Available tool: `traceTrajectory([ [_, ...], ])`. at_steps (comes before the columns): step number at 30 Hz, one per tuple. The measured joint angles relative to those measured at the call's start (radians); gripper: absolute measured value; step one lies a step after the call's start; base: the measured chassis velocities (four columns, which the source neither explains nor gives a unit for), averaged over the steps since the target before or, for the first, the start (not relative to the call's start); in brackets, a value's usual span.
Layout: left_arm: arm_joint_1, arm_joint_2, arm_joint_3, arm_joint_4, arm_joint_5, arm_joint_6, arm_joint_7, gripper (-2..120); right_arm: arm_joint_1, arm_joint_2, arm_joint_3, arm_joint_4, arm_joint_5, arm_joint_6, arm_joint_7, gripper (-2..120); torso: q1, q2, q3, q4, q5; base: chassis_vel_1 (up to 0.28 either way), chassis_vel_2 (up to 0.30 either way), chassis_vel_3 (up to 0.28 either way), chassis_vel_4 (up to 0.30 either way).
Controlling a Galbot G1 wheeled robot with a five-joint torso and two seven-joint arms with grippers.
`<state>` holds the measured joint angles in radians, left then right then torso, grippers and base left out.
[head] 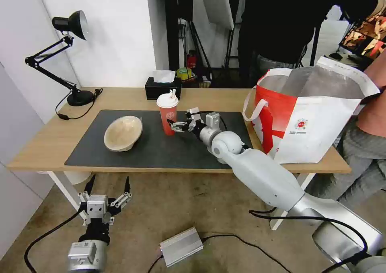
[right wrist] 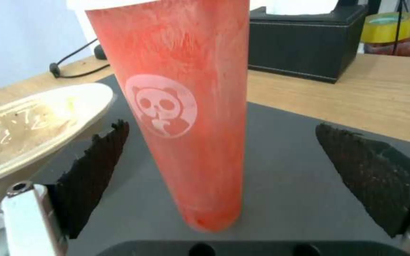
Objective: Pick up the trash from the table and place it into the takeout bag.
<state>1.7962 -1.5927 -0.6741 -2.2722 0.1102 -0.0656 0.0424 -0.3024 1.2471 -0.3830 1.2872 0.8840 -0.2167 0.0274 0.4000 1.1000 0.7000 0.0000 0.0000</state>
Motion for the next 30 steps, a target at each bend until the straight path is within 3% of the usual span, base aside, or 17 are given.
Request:
traceTrajectory([
  [30,-0.007,0.000,-0.004,0.010,-0.011,-0.002,0.000,100,0.024,0.052,-0.004,-0.087,-0.023,0.012,-0.027,100,0.000,0.000,0.000,0.0000,0.0000,0.000,0.000,0.000,0.000],
])
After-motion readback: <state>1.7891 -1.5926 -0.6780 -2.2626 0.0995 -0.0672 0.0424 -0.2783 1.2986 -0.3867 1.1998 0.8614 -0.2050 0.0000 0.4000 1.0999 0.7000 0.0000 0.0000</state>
